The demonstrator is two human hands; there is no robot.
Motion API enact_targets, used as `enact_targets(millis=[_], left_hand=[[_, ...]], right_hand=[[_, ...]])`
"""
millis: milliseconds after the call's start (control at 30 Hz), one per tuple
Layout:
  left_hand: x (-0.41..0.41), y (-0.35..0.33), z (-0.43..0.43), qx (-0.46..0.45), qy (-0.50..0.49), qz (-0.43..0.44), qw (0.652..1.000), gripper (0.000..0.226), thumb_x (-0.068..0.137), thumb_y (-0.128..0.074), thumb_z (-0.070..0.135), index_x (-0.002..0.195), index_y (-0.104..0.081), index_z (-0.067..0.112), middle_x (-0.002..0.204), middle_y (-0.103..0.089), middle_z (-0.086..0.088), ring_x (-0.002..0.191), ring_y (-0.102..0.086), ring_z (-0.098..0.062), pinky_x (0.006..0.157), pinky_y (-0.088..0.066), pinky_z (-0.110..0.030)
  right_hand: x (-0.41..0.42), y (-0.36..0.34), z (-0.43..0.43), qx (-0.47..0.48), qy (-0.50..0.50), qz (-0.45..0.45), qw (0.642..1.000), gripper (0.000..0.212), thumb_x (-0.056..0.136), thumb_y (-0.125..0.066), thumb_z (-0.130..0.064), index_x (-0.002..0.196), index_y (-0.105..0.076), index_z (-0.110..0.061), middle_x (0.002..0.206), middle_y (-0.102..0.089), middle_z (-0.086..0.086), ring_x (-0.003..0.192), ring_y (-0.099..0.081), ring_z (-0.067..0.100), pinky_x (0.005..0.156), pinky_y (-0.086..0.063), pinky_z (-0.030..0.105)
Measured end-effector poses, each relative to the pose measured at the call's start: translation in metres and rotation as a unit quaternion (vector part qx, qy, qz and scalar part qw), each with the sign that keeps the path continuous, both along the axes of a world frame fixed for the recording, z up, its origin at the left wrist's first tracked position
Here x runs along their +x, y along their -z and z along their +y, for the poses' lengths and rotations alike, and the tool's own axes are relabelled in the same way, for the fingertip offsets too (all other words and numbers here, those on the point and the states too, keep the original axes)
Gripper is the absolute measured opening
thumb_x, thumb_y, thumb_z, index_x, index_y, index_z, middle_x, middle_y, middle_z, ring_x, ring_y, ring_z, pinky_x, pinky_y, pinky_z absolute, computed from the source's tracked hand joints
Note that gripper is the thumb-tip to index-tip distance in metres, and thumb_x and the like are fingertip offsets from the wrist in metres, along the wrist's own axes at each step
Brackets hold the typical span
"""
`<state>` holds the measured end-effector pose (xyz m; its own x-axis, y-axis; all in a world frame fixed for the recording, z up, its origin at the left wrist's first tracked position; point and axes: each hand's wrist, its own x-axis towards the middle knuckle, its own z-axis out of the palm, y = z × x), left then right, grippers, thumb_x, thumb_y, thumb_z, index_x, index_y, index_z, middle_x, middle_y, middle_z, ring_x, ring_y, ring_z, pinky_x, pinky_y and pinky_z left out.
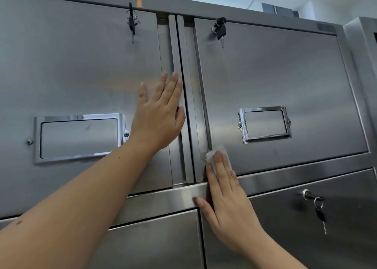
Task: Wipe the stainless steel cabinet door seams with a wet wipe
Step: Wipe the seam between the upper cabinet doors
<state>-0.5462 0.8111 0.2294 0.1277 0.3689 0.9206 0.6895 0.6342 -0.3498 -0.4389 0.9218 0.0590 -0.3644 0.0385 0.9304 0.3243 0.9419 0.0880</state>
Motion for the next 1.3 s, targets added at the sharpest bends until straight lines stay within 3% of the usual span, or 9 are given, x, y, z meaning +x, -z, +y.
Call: enact_targets(millis=[67, 200, 267, 433, 567, 733, 933, 1167, 1300], left_hand=[[0.0, 0.0, 0.0, 0.001, -0.002, 0.003, 1.0, 0.058, 0.094, -0.013, 0.036, 0.149, -0.003, 0.017, 0.156, 0.004, 0.003, 0.142, 0.009, -0.013, 0.111, 0.009, -0.045], [-0.001, 0.0, 0.0, 0.004, -0.001, 0.007, 1.0, 0.057, 0.098, -0.021, 0.034, 0.149, -0.004, 0.016, 0.156, 0.004, 0.002, 0.143, 0.008, -0.014, 0.112, 0.006, -0.047], [0.0, 0.0, 0.001, 0.004, -0.001, 0.005, 1.0, 0.057, 0.097, -0.02, 0.033, 0.149, -0.004, 0.016, 0.156, 0.004, 0.002, 0.143, 0.008, -0.014, 0.112, 0.006, -0.047], [0.002, 0.0, -0.001, 0.001, -0.004, 0.002, 1.0, 0.058, 0.095, -0.015, 0.035, 0.149, -0.004, 0.015, 0.156, 0.003, 0.002, 0.143, 0.008, -0.014, 0.112, 0.005, -0.048], [0.002, 0.0, -0.001, -0.001, 0.0, -0.002, 1.0, 0.057, 0.098, -0.022, 0.033, 0.149, -0.004, 0.016, 0.156, 0.004, 0.002, 0.143, 0.009, -0.014, 0.112, 0.006, -0.048], [0.004, 0.0, -0.001, -0.002, -0.003, -0.007, 1.0, 0.062, 0.091, -0.012, 0.037, 0.149, -0.005, 0.016, 0.156, 0.004, 0.003, 0.142, 0.009, -0.013, 0.112, 0.006, -0.047], [0.006, 0.001, -0.001, 0.003, -0.003, -0.003, 1.0, 0.063, 0.09, -0.014, 0.037, 0.149, -0.008, 0.015, 0.156, 0.002, 0.002, 0.143, 0.007, -0.014, 0.112, 0.005, -0.047], [0.004, 0.001, -0.001, 0.0, -0.006, -0.002, 1.0, 0.06, 0.093, -0.013, 0.037, 0.149, -0.004, 0.016, 0.156, 0.005, 0.003, 0.142, 0.01, -0.012, 0.112, 0.007, -0.046], [0.003, 0.0, -0.001, -0.002, 0.001, -0.005, 1.0, 0.057, 0.098, -0.022, 0.034, 0.149, -0.004, 0.016, 0.156, 0.005, 0.003, 0.142, 0.01, -0.013, 0.112, 0.007, -0.047]], right_hand=[[0.001, -0.009, 0.001, 0.009, 0.022, -0.032, 0.999, 0.072, 0.094, -0.023, -0.049, 0.14, -0.032, 0.005, 0.151, -0.018, 0.023, 0.138, -0.018, 0.037, 0.107, -0.024, 0.051], [-0.003, -0.054, 0.009, 0.021, 0.026, -0.053, 0.998, 0.083, 0.086, 0.004, -0.064, 0.146, 0.013, -0.008, 0.148, 0.034, 0.01, 0.137, 0.032, 0.019, 0.108, 0.024, 0.027], [-0.007, -0.074, 0.011, 0.017, 0.013, -0.039, 0.999, 0.084, 0.081, 0.007, -0.065, 0.145, 0.02, -0.011, 0.144, 0.042, 0.004, 0.133, 0.038, 0.014, 0.103, 0.03, 0.022], [-0.007, -0.052, 0.009, -0.002, -0.004, -0.043, 0.999, 0.082, 0.085, 0.004, -0.065, 0.145, 0.018, -0.011, 0.146, 0.04, 0.003, 0.136, 0.033, 0.016, 0.107, 0.025, 0.025], [-0.003, -0.009, 0.004, -0.017, -0.033, -0.03, 0.999, 0.076, 0.094, -0.019, -0.055, 0.147, -0.01, -0.002, 0.155, 0.008, 0.015, 0.143, 0.01, 0.024, 0.115, 0.003, 0.036], [-0.002, -0.01, 0.003, -0.006, -0.022, -0.033, 0.999, 0.075, 0.093, -0.024, -0.053, 0.145, -0.02, 0.002, 0.154, -0.004, 0.019, 0.143, 0.001, 0.028, 0.114, -0.007, 0.04], [-0.002, -0.087, 0.015, 0.037, -0.002, -0.055, 0.998, 0.083, 0.085, -0.004, -0.065, 0.146, 0.018, -0.012, 0.145, 0.04, 0.004, 0.134, 0.037, 0.014, 0.104, 0.028, 0.021], [0.0, -0.054, 0.01, 0.005, -0.019, -0.073, 0.997, 0.083, 0.085, 0.0, -0.066, 0.144, 0.021, -0.011, 0.145, 0.042, 0.004, 0.135, 0.035, 0.017, 0.107, 0.027, 0.024], [0.006, -0.014, 0.003, -0.01, -0.022, -0.087, 0.996, 0.08, 0.091, -0.012, -0.062, 0.146, 0.0, -0.004, 0.152, 0.019, 0.014, 0.141, 0.019, 0.024, 0.114, 0.012, 0.032]])
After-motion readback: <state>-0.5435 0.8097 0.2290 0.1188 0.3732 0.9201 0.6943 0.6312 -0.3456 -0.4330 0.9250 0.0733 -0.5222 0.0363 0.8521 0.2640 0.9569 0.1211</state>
